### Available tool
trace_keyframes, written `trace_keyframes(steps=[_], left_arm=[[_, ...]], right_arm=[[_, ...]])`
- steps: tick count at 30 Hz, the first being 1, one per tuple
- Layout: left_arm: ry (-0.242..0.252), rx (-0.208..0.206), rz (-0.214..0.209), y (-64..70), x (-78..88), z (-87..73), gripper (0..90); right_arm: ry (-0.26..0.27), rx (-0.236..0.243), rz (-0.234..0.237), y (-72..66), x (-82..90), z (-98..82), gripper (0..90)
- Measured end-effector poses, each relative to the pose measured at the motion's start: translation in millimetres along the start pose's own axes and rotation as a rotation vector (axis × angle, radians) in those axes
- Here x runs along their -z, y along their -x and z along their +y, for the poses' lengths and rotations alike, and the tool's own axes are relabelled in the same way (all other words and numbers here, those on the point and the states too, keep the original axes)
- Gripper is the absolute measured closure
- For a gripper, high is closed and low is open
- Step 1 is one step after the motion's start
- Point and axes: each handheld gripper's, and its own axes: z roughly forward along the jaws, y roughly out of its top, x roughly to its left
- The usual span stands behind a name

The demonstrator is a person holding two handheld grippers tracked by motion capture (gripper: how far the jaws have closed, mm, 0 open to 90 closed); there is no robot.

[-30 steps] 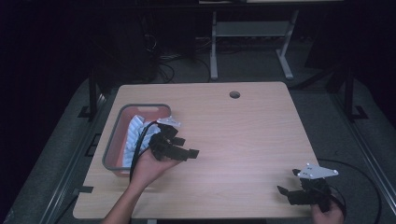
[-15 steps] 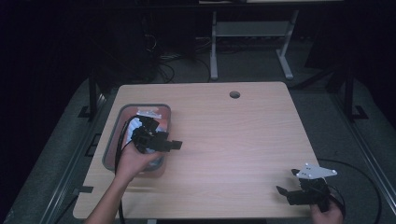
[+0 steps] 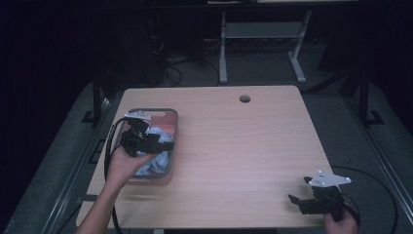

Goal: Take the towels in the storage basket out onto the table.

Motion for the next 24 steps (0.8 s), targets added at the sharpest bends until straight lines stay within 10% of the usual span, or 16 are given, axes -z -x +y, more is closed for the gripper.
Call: trace_keyframes(steps=[24], left_arm=[[-0.073,0.172,0.173,-47.2,-3.1,-23.1,20.1]], right_arm=[[0.021,0.005,0.015,-1.0,3.4,1.5,13.7]])
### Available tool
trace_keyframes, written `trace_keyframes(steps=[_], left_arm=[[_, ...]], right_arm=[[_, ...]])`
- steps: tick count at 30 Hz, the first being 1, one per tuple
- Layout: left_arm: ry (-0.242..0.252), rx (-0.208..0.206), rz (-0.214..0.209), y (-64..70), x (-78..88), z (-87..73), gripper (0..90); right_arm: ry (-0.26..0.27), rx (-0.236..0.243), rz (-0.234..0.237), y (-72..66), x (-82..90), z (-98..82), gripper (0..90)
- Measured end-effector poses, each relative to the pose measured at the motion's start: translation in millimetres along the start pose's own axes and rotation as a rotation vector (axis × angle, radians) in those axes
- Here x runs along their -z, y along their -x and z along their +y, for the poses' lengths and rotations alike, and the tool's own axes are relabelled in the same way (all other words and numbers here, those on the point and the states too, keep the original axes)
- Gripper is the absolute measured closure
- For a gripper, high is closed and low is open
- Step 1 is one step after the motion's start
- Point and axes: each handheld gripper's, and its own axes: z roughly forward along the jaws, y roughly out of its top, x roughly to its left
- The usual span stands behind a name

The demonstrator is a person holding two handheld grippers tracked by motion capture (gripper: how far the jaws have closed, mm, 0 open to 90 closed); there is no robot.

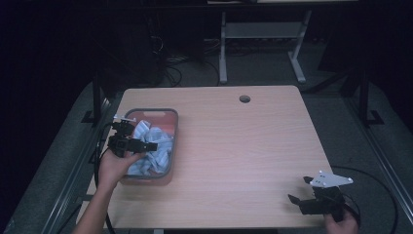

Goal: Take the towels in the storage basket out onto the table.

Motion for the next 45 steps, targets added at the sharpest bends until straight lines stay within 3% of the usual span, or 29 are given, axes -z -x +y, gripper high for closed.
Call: trace_keyframes(steps=[2,4,13,14,19,23,25,29,39,45], left_arm=[[-0.013,0.011,0.002,-3.0,-2.8,-1.0,20.2],[-0.038,0.012,0.031,-5.4,-6.6,-1.5,20.5],[-0.093,0.024,0.035,-5.8,-19.8,1.1,19.5],[-0.121,0.027,0.05,-6.4,-25.4,2.1,19.4],[-0.162,0.035,0.066,-9.5,-35.3,4.6,18.9],[-0.209,0.017,0.088,-7.3,-45.0,5.5,20.3],[-0.235,-0.022,0.129,-2.9,-49.7,5.1,23.0],[-0.264,-0.055,0.184,-0.7,-55.7,4.7,33.0],[-0.35,-0.114,0.24,3.7,-62.1,8.8,50.2],[-0.366,-0.104,0.258,3.4,-66.9,11.8,58.1]], right_arm=[[-0.001,0.001,0.002,-0.4,-0.1,0.2,13.7],[0.0,0.002,0.006,-1.2,-0.6,0.7,13.7],[0.001,0.006,0.008,-1.9,-0.9,1.4,13.7],[0.0,0.005,0.009,-2.3,-0.9,1.5,13.7],[0.003,0.007,0.011,-2.2,-1.3,1.5,13.7],[0.003,0.01,0.014,-2.4,-1.5,1.8,13.7],[0.005,0.008,0.017,-2.3,-1.5,1.9,13.7],[0.011,0.003,0.019,-2.2,-1.0,1.8,13.7],[0.015,0.005,0.023,-3.1,-0.5,2.4,13.7],[0.02,0.006,0.026,-4.1,0.4,2.6,13.7]])
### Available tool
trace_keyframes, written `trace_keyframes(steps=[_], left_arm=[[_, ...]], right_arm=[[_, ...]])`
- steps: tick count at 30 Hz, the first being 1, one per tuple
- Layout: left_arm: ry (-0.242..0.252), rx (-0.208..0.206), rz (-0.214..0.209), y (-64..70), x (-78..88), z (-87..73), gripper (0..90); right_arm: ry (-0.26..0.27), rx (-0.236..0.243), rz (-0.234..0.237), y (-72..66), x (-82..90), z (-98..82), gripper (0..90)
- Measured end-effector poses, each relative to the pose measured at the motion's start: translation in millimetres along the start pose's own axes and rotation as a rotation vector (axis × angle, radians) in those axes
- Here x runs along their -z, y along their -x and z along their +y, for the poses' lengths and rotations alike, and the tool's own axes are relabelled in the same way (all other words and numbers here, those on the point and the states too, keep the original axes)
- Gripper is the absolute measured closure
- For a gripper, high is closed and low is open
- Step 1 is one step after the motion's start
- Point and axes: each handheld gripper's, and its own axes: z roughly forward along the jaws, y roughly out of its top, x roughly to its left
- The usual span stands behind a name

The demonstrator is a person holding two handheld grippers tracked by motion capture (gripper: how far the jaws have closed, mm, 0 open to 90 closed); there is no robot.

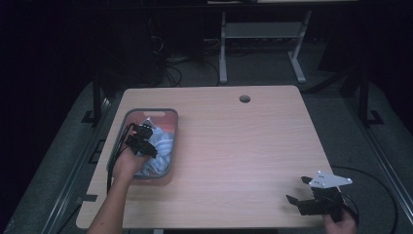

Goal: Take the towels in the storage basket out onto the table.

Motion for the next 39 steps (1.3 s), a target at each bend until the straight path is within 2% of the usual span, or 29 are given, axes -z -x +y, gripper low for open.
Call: trace_keyframes(steps=[10,15,16,25,31,32,36,39], left_arm=[[0.001,0.008,-0.028,-5.9,1.4,-0.9,63.0],[0.014,0.039,-0.061,-10.5,1.9,-3.2,64.6],[0.022,0.057,-0.076,-12.4,2.8,-4.7,64.7],[0.047,0.066,-0.098,-15.0,9.0,-7.6,66.3],[0.087,0.078,-0.132,-21.6,19.9,-12.6,66.6],[0.11,0.087,-0.141,-23.9,25.2,-15.2,66.6],[0.145,0.098,-0.161,-26.8,32.9,-20.1,66.6],[0.153,0.096,-0.174,-28.8,35.8,-22.5,66.6]], right_arm=[[0.001,0.002,-0.002,-0.9,0.2,0.2,13.7],[0.002,0.0,-0.002,-0.9,0.2,0.1,13.7],[0.001,0.005,-0.004,-1.2,0.5,0.2,13.7],[0.006,0.005,-0.007,-0.7,0.8,0.5,13.7],[0.014,-0.002,-0.014,0.4,2.2,0.0,13.7],[0.013,-0.001,-0.016,0.2,2.6,0.1,13.7],[0.015,0.0,-0.019,0.2,2.7,0.6,13.7],[0.016,0.002,-0.024,0.6,3.7,0.6,13.7]])
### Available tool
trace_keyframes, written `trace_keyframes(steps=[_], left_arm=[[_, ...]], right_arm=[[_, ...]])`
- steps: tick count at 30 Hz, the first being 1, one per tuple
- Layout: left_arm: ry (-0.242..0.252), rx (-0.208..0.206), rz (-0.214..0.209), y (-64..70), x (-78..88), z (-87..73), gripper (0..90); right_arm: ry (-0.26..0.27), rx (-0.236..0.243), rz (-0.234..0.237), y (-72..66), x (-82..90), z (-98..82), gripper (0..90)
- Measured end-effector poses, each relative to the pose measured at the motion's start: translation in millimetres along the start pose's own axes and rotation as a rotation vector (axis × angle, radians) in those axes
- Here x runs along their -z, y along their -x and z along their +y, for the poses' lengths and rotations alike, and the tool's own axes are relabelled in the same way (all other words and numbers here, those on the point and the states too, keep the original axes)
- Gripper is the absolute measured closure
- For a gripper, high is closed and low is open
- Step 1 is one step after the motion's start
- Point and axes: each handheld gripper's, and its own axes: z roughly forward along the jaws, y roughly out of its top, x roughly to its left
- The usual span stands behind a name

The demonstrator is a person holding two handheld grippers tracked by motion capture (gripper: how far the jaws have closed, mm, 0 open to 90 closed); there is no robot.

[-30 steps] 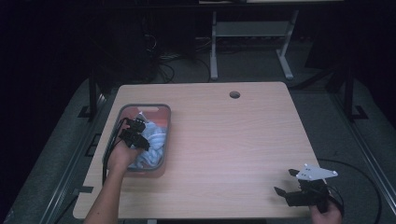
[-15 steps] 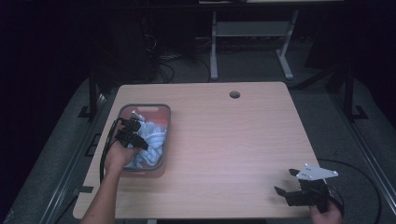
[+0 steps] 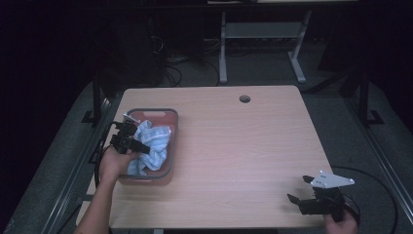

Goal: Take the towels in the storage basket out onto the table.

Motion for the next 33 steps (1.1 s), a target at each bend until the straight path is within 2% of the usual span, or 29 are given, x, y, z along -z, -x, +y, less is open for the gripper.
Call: trace_keyframes(steps=[2,9,12,20,26,30,33], left_arm=[[0.005,-0.001,-0.002,-0.3,1.0,-0.6,66.6],[0.059,0.003,-0.059,-2.0,16.5,-3.7,66.9],[0.074,0.007,-0.07,-3.9,22.8,-5.0,67.1],[0.105,0.011,-0.083,-9.1,31.6,-8.3,67.1],[0.145,0.025,-0.105,-14.6,46.0,-12.2,67.1],[0.156,0.028,-0.101,-15.5,52.8,-11.0,67.1],[0.174,0.027,-0.117,-14.7,58.6,-8.5,67.1]], right_arm=[[0.0,0.0,-0.002,0.2,0.4,-0.1,13.7],[0.006,-0.001,-0.007,1.2,0.3,0.2,13.8],[0.006,0.004,-0.008,1.0,-0.6,1.0,13.7],[0.009,0.005,-0.012,1.2,-1.1,0.7,13.7],[0.006,0.002,-0.015,2.7,-0.2,1.8,13.7],[0.009,0.004,-0.018,2.4,0.0,2.4,13.7],[0.011,0.003,-0.021,2.9,0.2,2.6,13.7]])
